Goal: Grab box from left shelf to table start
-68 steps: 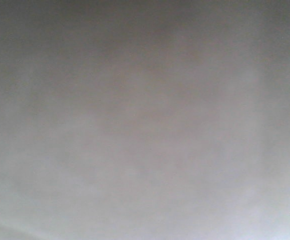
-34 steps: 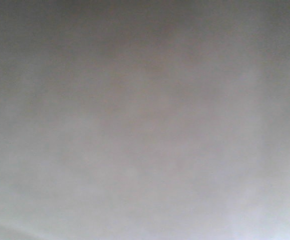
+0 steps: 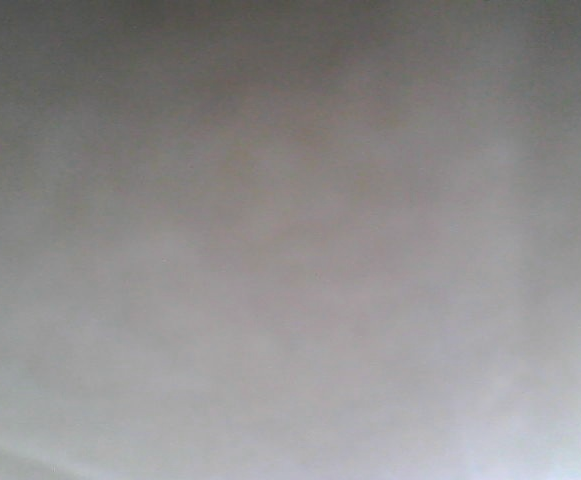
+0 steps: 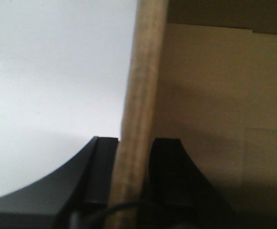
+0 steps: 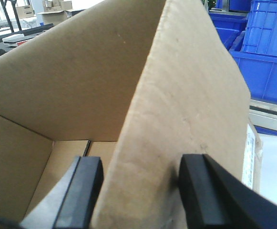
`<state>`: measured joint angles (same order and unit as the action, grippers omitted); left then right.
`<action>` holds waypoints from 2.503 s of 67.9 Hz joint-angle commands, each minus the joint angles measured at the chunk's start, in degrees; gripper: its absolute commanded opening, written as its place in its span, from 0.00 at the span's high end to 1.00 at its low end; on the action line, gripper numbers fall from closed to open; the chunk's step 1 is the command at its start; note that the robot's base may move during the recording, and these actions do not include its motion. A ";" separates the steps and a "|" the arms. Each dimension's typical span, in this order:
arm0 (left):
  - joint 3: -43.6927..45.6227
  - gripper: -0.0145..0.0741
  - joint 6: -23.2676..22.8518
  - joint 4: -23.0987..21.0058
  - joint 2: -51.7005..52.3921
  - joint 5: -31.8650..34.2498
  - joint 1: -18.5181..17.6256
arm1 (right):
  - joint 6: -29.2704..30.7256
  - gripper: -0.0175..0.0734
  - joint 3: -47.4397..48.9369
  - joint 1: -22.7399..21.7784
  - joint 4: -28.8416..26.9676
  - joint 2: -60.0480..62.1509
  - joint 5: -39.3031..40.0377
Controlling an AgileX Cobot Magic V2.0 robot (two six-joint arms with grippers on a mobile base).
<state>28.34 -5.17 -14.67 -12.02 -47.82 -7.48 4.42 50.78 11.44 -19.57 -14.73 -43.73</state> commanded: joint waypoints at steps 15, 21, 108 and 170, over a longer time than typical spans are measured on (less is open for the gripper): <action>0.90 0.94 6.41 0.30 -0.35 -1.31 -0.99 | 0.02 0.74 1.65 -0.19 1.80 -0.54 5.57; 0.90 0.94 6.41 0.30 -0.35 -1.31 -0.99 | 0.02 0.74 1.65 -0.19 1.80 -0.54 5.65; 52.44 0.94 6.41 6.91 -45.00 -20.69 -0.99 | -9.67 0.74 31.01 -0.19 22.88 -40.30 -30.55; 59.79 0.94 6.19 3.28 -71.50 -16.64 -4.44 | -4.90 0.74 31.23 -0.19 23.35 -69.88 -9.51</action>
<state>85.42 -5.36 -1.74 -86.14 -65.13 -10.20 -2.51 80.62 11.53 2.87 -84.54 -59.38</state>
